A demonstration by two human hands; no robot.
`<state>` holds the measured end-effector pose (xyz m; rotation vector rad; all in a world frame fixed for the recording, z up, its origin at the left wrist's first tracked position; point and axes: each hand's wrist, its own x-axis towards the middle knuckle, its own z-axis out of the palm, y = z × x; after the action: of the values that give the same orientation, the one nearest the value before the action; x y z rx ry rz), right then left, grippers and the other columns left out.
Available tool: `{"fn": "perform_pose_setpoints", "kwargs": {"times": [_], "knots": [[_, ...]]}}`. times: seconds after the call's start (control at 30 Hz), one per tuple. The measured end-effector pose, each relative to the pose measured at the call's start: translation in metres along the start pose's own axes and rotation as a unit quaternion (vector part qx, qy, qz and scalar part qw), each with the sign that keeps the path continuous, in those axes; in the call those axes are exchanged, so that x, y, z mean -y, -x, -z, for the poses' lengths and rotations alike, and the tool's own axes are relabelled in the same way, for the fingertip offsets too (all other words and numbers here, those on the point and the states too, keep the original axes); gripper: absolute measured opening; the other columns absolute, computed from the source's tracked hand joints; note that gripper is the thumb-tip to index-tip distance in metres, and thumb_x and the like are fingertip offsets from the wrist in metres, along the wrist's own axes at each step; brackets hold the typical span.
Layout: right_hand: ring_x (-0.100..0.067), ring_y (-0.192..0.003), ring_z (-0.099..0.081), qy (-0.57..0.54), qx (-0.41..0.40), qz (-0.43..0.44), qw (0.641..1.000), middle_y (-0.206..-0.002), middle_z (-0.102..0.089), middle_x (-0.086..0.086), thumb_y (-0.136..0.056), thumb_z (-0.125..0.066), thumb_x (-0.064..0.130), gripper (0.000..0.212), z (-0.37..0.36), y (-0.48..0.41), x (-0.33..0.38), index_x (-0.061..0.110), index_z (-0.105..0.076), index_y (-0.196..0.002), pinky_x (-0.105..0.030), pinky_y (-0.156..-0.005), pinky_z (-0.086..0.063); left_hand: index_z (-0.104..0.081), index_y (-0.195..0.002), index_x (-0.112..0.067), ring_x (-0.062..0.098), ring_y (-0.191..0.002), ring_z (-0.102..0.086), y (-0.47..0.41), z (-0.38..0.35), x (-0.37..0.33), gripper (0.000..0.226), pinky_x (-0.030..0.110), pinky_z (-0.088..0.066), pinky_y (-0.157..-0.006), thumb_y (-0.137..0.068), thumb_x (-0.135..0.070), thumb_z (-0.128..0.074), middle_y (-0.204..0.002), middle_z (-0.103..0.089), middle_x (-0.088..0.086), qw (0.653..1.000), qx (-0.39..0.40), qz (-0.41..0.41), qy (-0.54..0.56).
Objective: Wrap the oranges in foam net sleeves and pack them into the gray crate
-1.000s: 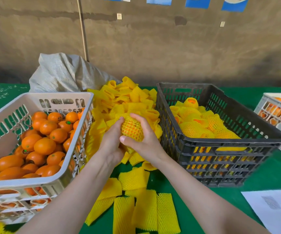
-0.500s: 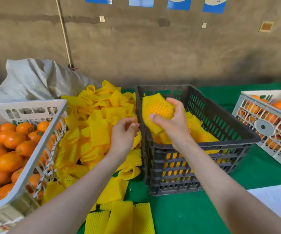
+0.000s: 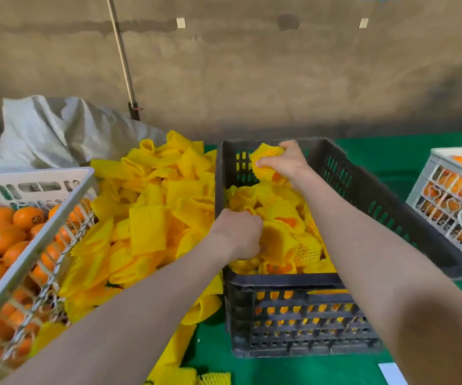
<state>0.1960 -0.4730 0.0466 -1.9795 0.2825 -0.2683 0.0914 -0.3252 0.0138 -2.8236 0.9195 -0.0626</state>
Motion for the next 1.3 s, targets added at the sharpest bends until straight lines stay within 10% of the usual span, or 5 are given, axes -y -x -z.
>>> {"fn": "perform_pose_setpoints", "kwargs": {"times": [0.2,0.43,0.67,1.03,1.3], "knots": [[-0.033,-0.114,-0.05,0.106,-0.032,0.02,0.994,-0.126,-0.044,-0.015,-0.068,-0.08,0.023,0.076,-0.058,-0.047,-0.014,0.009,-0.032,-0.124,-0.034,-0.086,-0.042,-0.028,-0.066,-0.023,0.028,-0.095,-0.061,-0.001,-0.003,0.003,0.04,0.032,-0.027,-0.069,-0.093,-0.031,-0.057,-0.09,-0.057,0.002,0.999,-0.037,0.009,0.016],[-0.038,-0.131,-0.036,0.293,0.087,0.048,0.951,-0.147,-0.029,-0.02,-0.087,-0.064,0.025,0.072,-0.09,-0.05,-0.054,0.018,-0.023,-0.146,-0.04,-0.104,-0.037,-0.041,-0.077,-0.019,0.026,-0.076,-0.054,-0.003,-0.004,0.003,0.025,0.036,-0.033,-0.077,-0.094,-0.031,-0.055,-0.073,-0.054,0.0,0.998,-0.046,0.017,0.051],[-0.042,-0.143,-0.007,0.379,0.08,0.043,0.921,-0.157,0.003,-0.015,-0.092,-0.054,0.012,0.085,-0.094,-0.033,-0.055,0.024,0.006,-0.151,-0.049,-0.112,-0.023,-0.058,-0.095,-0.014,0.028,-0.094,-0.06,-0.001,-0.004,0.003,0.013,0.034,-0.028,-0.074,-0.096,-0.024,-0.049,-0.099,-0.066,0.007,0.996,-0.077,0.013,0.05],[-0.041,-0.143,0.003,0.406,0.091,0.085,0.905,-0.158,0.004,-0.013,-0.098,-0.044,0.029,0.058,-0.085,-0.003,-0.038,0.028,-0.017,-0.149,-0.057,-0.114,-0.007,-0.064,-0.106,-0.012,0.029,-0.094,-0.062,-0.001,-0.002,0.002,0.031,0.034,-0.04,-0.073,-0.088,-0.036,-0.054,-0.102,-0.069,0.008,0.984,-0.093,0.024,0.149],[-0.032,-0.138,-0.026,0.264,-0.087,0.213,0.937,-0.146,-0.035,-0.015,-0.094,-0.052,0.028,0.045,-0.054,0.054,0.023,0.011,-0.044,-0.135,-0.046,-0.112,-0.024,-0.075,-0.088,-0.006,0.014,-0.09,-0.063,0.036,0.006,0.008,0.012,0.027,-0.046,-0.089,-0.079,-0.012,-0.071,-0.093,-0.073,0.004,0.866,-0.265,0.019,0.423]]}}
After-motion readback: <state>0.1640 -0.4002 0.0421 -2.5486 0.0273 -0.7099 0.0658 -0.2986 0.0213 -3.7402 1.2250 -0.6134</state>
